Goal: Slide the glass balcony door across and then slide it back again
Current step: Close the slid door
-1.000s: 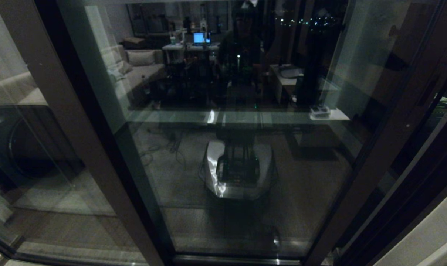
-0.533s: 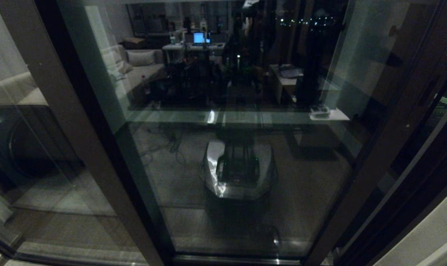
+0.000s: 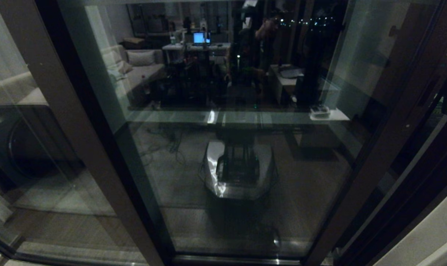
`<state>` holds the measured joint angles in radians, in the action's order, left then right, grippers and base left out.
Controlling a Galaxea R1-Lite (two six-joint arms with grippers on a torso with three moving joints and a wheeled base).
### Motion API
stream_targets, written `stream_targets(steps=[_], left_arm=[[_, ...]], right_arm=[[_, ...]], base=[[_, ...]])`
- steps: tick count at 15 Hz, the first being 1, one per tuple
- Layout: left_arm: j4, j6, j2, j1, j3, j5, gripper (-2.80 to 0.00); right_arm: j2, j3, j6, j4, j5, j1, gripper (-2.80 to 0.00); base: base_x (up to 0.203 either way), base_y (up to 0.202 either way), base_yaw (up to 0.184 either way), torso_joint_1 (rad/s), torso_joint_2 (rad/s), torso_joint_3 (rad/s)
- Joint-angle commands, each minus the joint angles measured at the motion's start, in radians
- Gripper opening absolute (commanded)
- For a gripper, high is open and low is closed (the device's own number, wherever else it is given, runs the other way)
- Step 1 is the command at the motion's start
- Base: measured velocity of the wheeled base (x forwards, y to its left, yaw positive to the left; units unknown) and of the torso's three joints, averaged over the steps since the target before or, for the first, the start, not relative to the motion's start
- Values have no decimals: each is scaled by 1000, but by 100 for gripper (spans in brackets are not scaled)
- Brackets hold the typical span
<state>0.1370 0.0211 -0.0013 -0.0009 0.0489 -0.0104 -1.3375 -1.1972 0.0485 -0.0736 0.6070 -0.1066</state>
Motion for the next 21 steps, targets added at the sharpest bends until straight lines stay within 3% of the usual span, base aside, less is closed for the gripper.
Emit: stream_targets(steps=[1,3,6,12,21], left_arm=[[1,0,0,1,0,0,-280],[1,0,0,-1,0,0,-280],[0,0,0,0,0,0,-280],[0,0,0,1,0,0,-280],[0,0,0,-1,0,0,-280]], right_arm=[[-39,6,-15,14,2,-4,-280],[-64,15,-44,16,-6,-4,-280],[-91,12,-74,57,-89,28,-280],[-102,15,-48,60,-98,106,-280],[-180,-13,-46,136,-125,115,-280]], base=[[0,0,0,0,0,0],[0,0,0,0,0,0],[0,0,0,0,0,0],[0,0,0,0,0,0],[0,0,0,0,0,0]])
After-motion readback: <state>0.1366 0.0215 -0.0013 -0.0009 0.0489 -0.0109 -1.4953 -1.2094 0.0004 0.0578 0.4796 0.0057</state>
